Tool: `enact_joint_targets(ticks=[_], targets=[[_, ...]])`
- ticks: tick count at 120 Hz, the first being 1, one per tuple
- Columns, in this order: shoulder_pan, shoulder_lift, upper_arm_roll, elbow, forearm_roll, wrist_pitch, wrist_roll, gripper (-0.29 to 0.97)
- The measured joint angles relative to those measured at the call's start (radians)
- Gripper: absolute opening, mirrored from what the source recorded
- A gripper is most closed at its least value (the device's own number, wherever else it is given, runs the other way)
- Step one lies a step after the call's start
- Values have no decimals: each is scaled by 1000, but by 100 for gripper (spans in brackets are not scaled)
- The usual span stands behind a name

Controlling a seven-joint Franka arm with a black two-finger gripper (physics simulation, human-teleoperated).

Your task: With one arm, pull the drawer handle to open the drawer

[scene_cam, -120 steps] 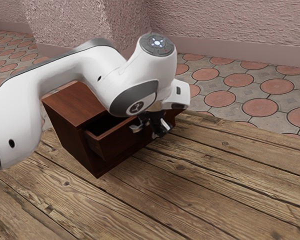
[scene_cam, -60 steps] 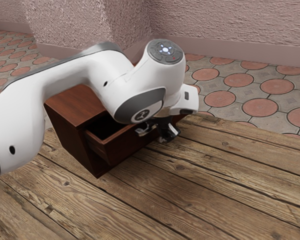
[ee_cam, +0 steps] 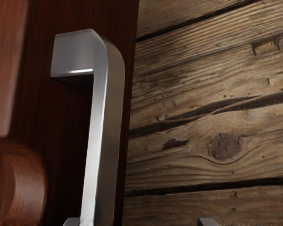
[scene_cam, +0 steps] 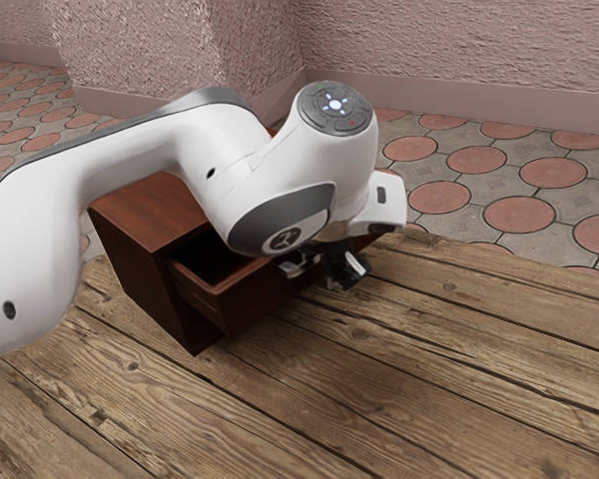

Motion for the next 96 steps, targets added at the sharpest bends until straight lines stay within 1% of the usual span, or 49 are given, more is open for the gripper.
enact_joint_targets(ticks=[24,45,66,96], targets=[[-17,-11,0,-16,2,1,-27,26],[-37,-26,0,-30,4,1,-52,25],[-56,-28,0,-36,6,1,-77,27],[-82,-28,0,-44,22,1,-113,28]])
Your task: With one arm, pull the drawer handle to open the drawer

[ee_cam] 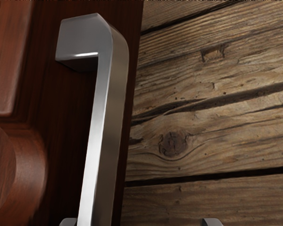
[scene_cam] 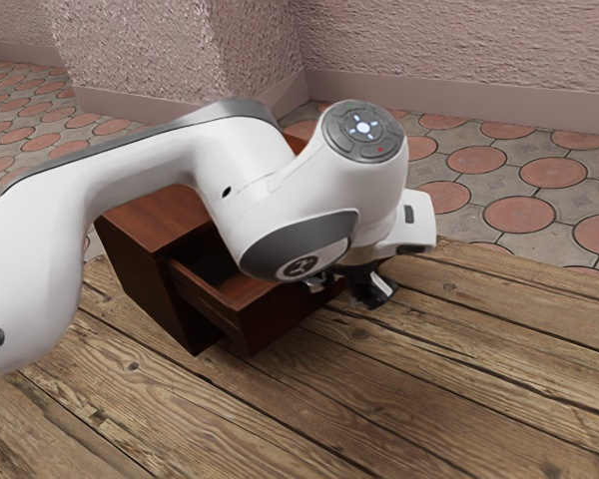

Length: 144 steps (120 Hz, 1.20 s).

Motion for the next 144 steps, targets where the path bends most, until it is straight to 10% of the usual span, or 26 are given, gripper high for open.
enact_joint_targets(ticks=[144], targets=[[-54,-11,43,-1,-2,0,-84,37]])
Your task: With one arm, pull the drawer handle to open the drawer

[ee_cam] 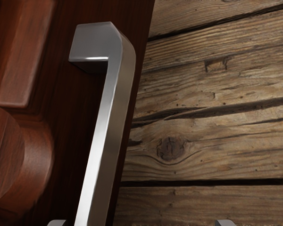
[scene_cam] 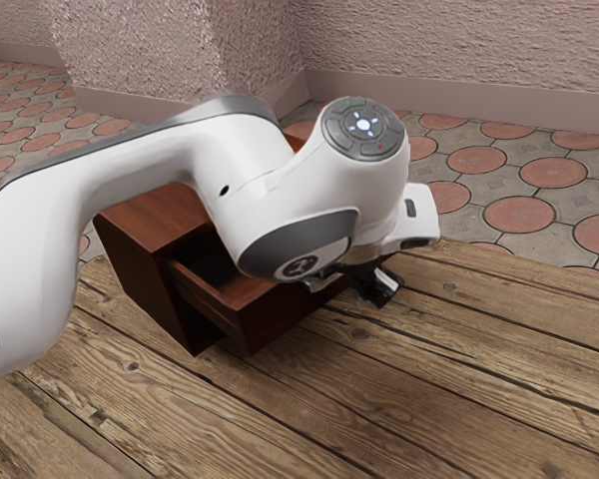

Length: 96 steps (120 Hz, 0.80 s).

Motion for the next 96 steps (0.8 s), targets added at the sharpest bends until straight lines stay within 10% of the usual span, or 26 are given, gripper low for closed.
enact_joint_targets(ticks=[96], targets=[[-25,-25,3,34,17,-66,-43,36]])
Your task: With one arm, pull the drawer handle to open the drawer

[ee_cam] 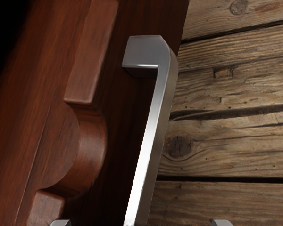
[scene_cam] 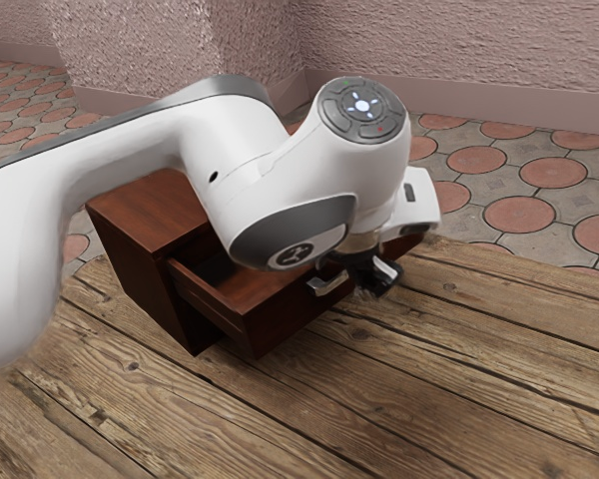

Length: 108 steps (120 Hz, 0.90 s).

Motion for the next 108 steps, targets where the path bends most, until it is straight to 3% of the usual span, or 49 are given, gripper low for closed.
enact_joint_targets(ticks=[16,36,43,48,64,108], targets=[[-2,-29,-2,44,-15,-33,-8,39],[29,-137,15,202,-306,-168,-229,54],[38,-201,42,244,-370,-248,-333,57],[98,-230,59,245,-399,-296,-398,59],[248,-303,66,112,-434,-399,-579,63],[328,-347,46,4,-494,-453,-909,67]])
